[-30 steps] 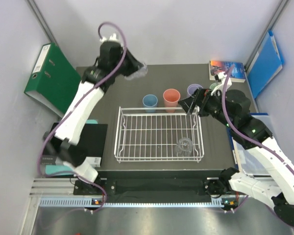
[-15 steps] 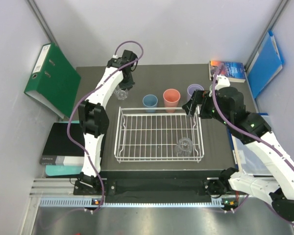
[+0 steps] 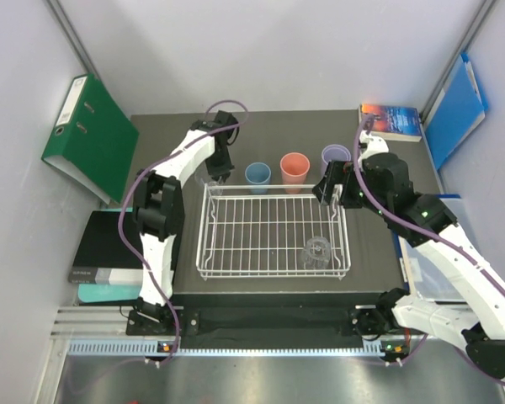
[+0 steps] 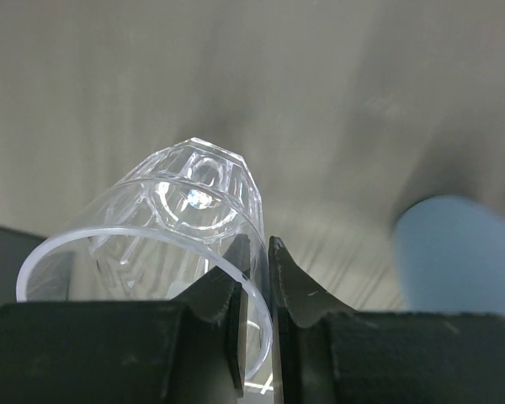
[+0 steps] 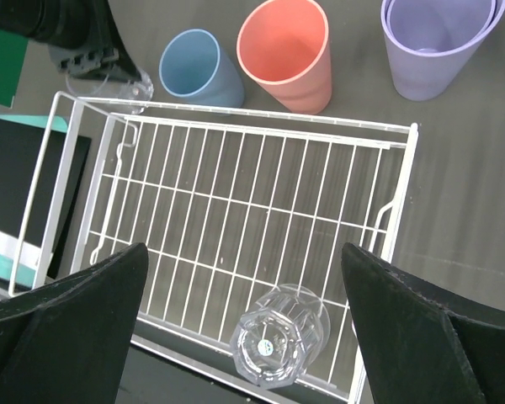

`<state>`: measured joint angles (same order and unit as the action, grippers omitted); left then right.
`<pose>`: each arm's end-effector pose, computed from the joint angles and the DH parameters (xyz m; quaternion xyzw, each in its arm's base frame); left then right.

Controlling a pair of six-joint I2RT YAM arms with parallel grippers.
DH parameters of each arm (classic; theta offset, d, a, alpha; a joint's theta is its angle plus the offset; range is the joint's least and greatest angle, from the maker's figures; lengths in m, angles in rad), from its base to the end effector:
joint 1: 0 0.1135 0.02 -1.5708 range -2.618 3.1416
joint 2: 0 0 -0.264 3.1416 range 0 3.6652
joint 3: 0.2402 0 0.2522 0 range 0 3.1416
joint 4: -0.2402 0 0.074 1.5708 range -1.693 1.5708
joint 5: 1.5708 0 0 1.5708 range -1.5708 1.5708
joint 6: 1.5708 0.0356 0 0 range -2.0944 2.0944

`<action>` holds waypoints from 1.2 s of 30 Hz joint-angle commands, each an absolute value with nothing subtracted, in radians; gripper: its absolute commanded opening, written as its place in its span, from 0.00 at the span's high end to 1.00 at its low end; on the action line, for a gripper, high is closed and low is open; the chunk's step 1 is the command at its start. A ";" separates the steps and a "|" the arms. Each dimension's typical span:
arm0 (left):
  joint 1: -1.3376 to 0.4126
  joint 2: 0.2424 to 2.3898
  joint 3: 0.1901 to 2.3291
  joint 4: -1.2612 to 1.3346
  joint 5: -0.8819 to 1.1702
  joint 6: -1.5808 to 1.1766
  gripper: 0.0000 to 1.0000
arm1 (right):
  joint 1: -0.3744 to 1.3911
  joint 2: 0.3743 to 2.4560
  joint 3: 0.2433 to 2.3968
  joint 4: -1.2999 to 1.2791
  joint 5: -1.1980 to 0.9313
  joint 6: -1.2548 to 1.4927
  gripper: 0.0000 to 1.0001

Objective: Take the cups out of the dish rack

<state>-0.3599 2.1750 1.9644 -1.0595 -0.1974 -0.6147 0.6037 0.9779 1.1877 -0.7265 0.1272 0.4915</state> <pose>0.4277 -0.1535 0.2342 -0.1396 0.9741 0.0163 0.1773 0.1628 0.1068 0.3881 -0.0164 0.8630 0.2144 0.4572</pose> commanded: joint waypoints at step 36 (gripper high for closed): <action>-0.491 1.391 1.465 -0.408 -0.047 -0.721 0.20 | 0.862 0.847 0.989 -0.853 0.221 0.483 0.00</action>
